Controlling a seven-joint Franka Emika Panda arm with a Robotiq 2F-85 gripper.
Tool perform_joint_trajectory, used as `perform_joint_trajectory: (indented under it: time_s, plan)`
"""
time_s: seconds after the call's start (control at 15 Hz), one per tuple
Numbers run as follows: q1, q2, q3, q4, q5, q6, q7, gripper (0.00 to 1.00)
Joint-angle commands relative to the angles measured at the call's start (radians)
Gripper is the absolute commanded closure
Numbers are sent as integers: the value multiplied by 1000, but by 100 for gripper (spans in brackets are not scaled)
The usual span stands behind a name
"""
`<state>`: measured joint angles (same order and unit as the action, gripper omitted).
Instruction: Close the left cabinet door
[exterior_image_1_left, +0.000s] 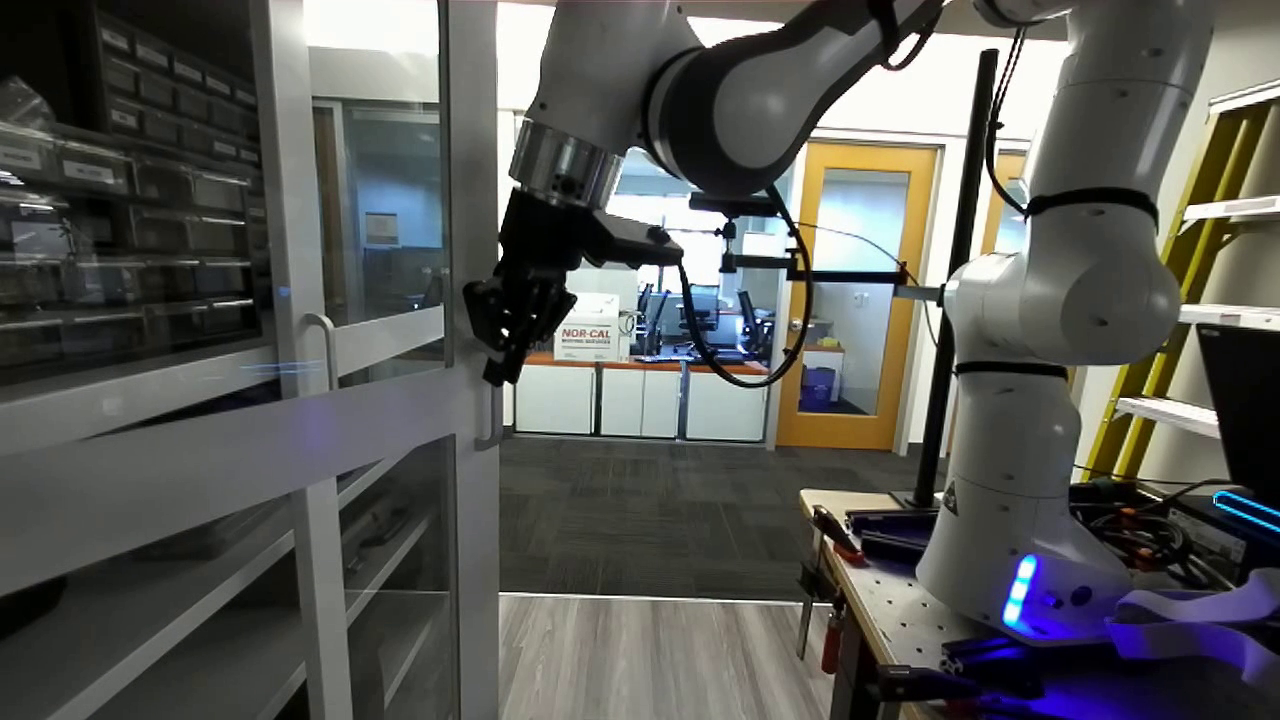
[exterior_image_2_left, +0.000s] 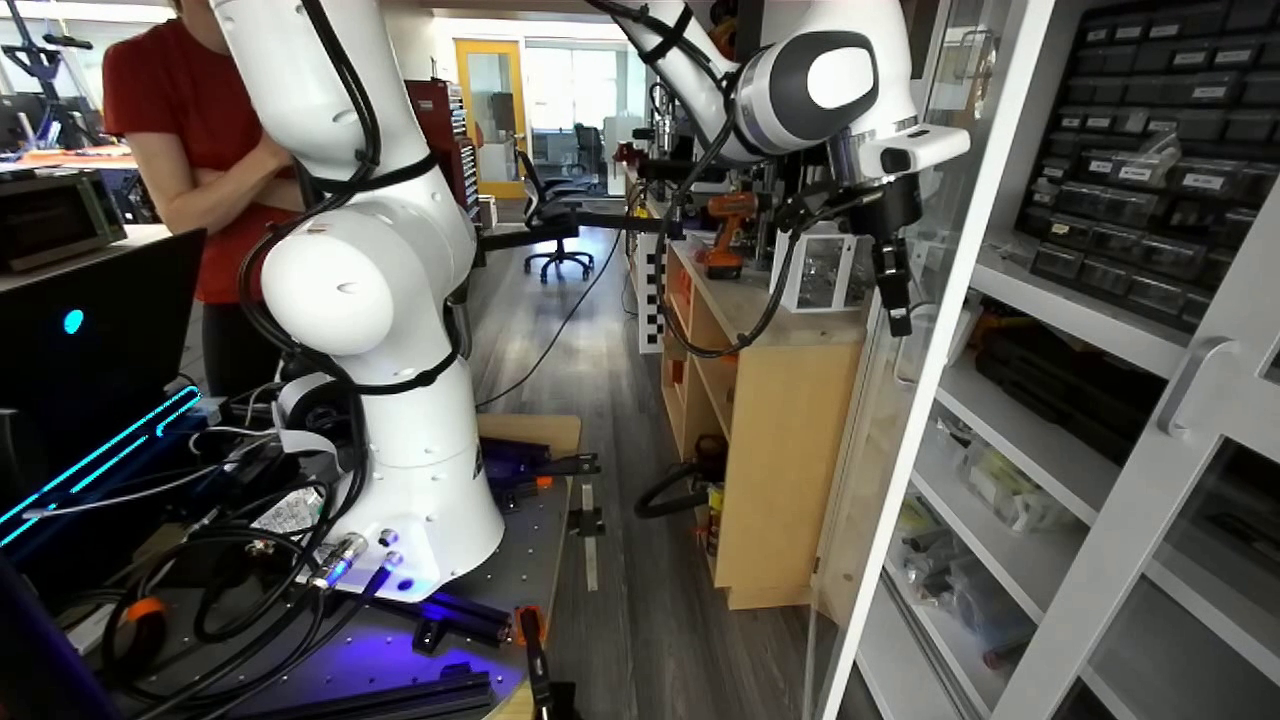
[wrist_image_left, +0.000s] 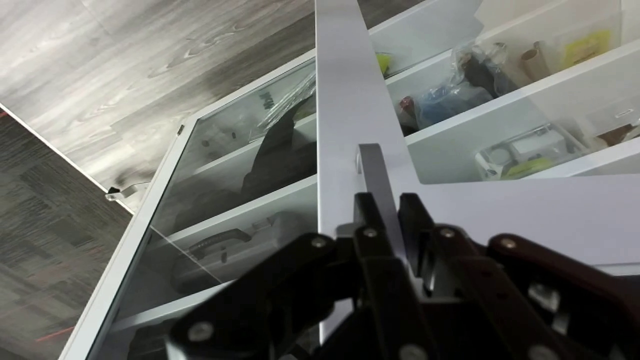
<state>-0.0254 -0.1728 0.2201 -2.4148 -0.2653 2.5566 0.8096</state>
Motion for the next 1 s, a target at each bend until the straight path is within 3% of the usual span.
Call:
perform_joint_trajectory:
  time_s: [0.0, 0.47, 0.93]
  plan:
    - [12, -4, -37, 20, 8, -3, -65, 96]
    - [5, 45, -88, 55, 76, 94, -234, 96]
    - [0, 163, -133, 160, 102, 163, -351, 96]
